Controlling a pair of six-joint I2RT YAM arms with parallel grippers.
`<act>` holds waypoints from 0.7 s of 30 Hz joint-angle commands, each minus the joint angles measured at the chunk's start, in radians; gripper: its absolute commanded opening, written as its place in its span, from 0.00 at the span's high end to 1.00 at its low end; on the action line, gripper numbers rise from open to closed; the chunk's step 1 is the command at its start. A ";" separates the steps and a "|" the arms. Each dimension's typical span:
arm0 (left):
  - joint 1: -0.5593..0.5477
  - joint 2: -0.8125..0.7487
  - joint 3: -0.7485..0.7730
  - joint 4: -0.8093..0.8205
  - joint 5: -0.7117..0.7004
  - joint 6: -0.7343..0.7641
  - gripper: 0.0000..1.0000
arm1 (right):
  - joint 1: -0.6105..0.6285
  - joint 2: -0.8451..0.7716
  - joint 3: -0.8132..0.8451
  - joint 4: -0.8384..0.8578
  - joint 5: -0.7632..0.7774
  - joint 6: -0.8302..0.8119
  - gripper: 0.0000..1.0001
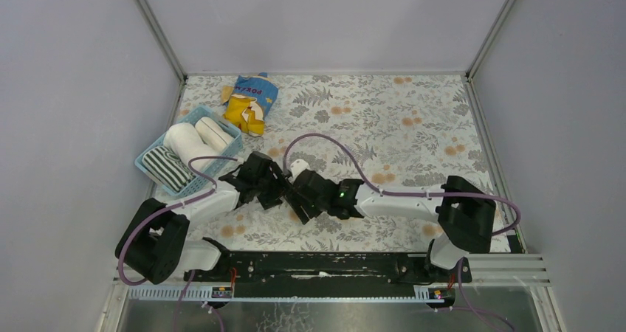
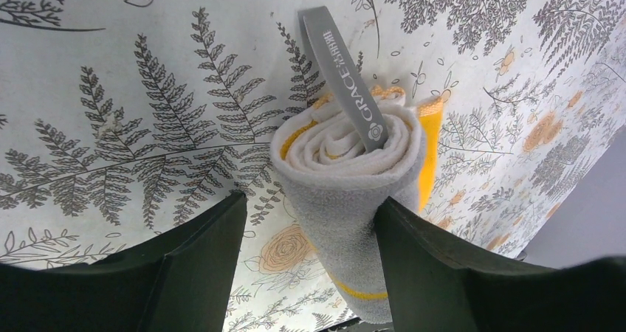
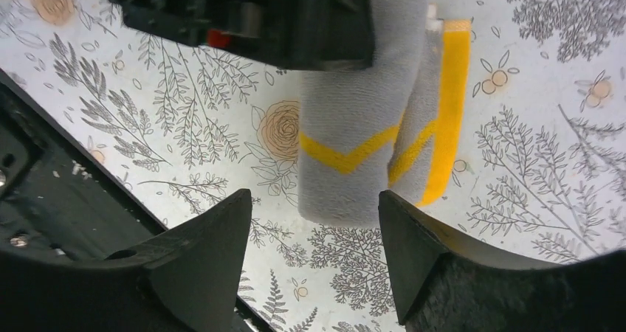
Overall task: Roll the towels
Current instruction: Roll the towel at the center of the board.
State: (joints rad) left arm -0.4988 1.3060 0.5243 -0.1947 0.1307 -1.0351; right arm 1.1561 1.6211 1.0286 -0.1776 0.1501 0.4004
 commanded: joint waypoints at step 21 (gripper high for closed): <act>-0.021 -0.030 0.014 -0.103 -0.037 0.014 0.27 | 0.026 0.155 0.001 0.003 -0.021 -0.137 0.67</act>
State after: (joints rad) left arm -0.5163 1.3041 0.5289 -0.1871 0.1253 -1.0428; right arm 1.2686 1.8244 1.1061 -0.2192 0.4343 0.2295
